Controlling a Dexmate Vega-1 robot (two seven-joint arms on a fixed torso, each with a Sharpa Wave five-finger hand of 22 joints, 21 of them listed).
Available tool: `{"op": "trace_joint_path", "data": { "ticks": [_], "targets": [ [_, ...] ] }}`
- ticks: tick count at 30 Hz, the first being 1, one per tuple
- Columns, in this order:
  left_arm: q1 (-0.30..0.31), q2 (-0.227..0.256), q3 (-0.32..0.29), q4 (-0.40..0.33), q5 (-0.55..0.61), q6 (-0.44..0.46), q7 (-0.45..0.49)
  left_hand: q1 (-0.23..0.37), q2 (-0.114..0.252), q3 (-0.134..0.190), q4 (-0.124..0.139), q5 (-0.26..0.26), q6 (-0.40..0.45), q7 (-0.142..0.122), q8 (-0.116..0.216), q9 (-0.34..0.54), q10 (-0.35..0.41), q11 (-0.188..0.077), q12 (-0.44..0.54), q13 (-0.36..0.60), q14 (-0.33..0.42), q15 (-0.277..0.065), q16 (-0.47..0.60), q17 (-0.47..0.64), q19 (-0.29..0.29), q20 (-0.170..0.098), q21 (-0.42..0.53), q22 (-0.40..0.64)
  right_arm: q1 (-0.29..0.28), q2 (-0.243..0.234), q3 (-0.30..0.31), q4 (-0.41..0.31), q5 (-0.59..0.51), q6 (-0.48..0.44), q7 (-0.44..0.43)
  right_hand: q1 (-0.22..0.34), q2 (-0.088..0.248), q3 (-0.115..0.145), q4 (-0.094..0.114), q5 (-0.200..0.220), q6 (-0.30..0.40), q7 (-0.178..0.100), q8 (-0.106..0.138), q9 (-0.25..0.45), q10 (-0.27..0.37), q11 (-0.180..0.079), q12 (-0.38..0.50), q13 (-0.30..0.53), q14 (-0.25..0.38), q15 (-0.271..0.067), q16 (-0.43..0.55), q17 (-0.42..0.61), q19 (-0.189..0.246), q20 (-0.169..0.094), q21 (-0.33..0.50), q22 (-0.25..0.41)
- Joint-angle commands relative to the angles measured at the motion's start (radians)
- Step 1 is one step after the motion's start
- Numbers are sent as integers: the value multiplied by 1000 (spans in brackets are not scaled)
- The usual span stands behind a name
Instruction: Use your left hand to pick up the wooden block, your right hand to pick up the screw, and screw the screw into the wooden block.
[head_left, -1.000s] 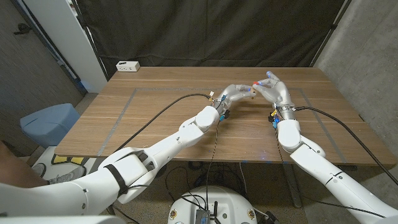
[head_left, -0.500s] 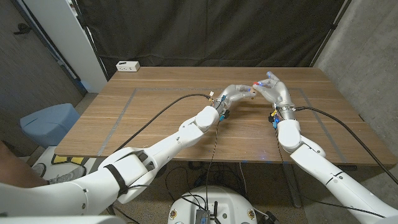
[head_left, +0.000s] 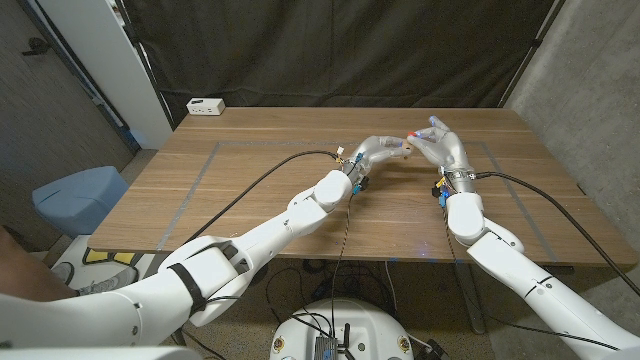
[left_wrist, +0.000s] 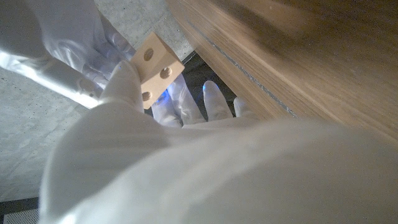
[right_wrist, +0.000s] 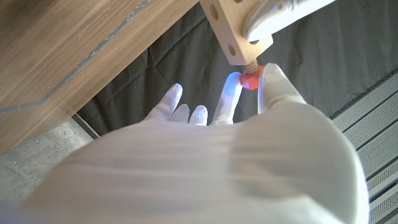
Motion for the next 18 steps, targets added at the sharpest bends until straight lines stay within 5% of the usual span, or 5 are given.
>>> {"op": "trace_joint_path", "data": {
  "ticks": [1,18],
  "targets": [
    [-3,-2,1,5,-1,0,-1,37,42,2,6,6,52,28,7,3,9,0,3,5,10,-97,1,0,8,2,2,4,-1,-2,1,1,7,2,6,-10,0,-3,2,1,-10,-1,-7,-1,-4,1,-3,5,-4,-32,-1,6,-7,-43,-2,2],
    [2,1,0,-7,-1,6,3,40,44,3,4,7,49,29,4,4,10,0,2,6,10,-97,-1,-1,9,2,2,4,-2,-12,0,-4,15,0,23,-37,-10,-13,8,0,-45,0,-25,-10,-21,14,-5,6,-18,-23,-4,6,-19,-40,-3,2]
  ]
}}
